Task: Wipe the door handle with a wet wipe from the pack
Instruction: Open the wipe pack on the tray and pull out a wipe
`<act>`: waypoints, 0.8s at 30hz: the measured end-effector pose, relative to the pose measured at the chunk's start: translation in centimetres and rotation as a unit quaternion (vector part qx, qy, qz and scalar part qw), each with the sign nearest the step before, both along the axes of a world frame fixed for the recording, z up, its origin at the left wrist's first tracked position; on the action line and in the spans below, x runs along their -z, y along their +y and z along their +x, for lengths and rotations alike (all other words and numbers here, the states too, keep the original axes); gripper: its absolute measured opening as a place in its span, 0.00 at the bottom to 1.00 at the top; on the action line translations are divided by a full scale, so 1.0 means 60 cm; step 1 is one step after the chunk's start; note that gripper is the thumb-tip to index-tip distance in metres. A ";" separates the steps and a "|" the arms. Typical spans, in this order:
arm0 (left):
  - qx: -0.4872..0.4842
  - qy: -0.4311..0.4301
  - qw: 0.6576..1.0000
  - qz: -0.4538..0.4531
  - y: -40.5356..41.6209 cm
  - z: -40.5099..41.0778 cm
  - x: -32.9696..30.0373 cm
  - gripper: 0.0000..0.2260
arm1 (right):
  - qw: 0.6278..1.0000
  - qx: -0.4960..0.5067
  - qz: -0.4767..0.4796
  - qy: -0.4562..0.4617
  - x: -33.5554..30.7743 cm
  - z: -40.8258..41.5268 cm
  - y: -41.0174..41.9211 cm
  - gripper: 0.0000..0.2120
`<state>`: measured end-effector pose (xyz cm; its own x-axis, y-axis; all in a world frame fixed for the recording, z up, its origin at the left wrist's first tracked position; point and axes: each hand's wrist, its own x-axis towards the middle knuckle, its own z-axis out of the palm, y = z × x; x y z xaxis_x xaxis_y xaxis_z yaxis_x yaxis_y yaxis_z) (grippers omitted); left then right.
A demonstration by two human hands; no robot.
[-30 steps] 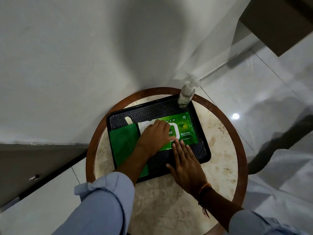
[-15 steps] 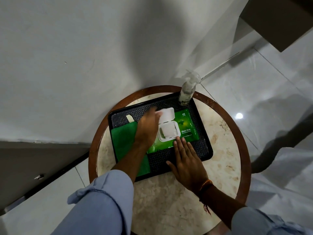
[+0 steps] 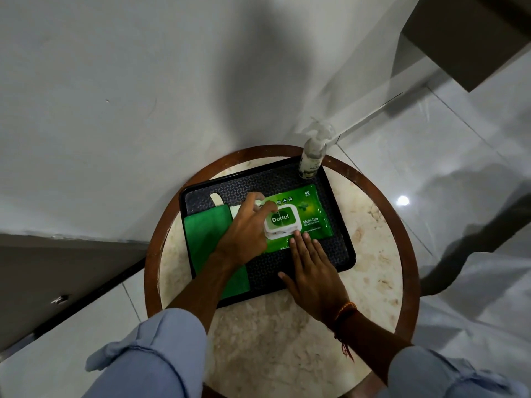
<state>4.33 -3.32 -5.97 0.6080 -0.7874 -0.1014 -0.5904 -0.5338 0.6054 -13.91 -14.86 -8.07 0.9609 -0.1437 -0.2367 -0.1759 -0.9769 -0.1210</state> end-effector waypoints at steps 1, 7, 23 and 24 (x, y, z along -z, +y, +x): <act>-0.007 -0.004 1.000 -0.009 0.005 -0.001 0.001 0.18 | 1.000 0.000 -0.003 -0.001 0.000 -0.001 0.001 0.37; -0.200 0.046 0.975 -0.086 0.002 -0.002 0.012 0.13 | 1.000 -0.002 -0.006 0.003 0.002 0.000 0.003 0.37; -0.095 0.047 0.992 -0.073 0.000 -0.008 -0.013 0.04 | 0.994 0.053 0.061 0.072 -0.038 0.030 0.006 0.32; -0.107 0.056 0.988 -0.101 0.012 -0.013 -0.019 0.03 | 0.993 0.054 0.060 0.083 -0.042 0.034 0.006 0.31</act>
